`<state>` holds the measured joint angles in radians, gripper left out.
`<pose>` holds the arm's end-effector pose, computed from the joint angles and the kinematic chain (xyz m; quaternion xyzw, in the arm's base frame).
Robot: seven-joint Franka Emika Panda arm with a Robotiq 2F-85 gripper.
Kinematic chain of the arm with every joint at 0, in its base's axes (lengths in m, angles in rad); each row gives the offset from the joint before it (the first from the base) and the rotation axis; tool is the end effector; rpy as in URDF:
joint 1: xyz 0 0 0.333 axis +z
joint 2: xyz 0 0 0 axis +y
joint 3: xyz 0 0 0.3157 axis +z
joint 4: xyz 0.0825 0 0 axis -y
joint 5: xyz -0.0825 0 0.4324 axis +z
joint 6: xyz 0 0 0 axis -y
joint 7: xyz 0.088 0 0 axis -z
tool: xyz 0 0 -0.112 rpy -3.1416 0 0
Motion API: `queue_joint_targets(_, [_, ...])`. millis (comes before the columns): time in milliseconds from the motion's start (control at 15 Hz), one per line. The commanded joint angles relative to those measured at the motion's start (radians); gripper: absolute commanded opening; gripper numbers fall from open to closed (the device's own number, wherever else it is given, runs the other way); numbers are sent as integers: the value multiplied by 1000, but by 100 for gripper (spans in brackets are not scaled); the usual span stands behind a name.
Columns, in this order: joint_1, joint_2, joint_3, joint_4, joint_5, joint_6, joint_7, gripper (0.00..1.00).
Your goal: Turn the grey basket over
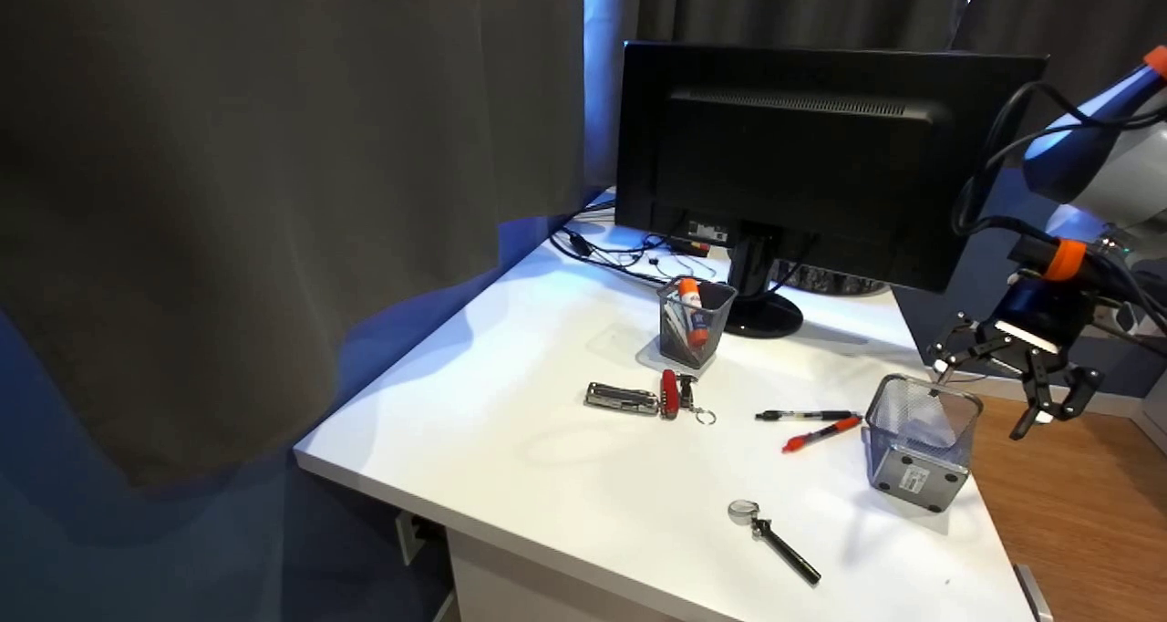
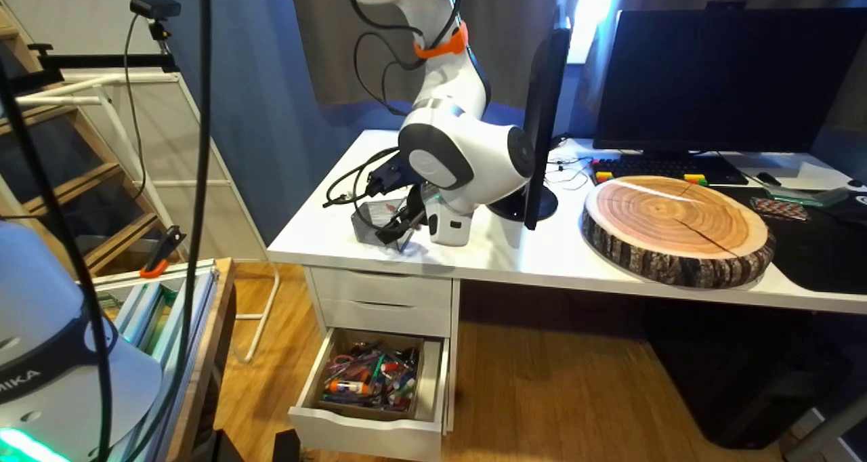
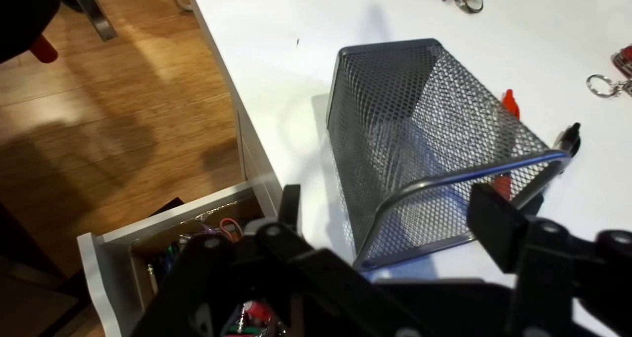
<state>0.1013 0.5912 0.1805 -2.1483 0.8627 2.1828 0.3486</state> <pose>0.4893 0.1870 0.0560 -0.8440 0.3525 0.3415 0.2164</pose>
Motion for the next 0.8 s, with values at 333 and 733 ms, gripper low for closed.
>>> queue_joint_targets(333, [18, 28, -13, 37, 53, -66, -6, 19])
queue_joint_targets(733, [44, -20, -4, 15, 70, -60, -18, 0])
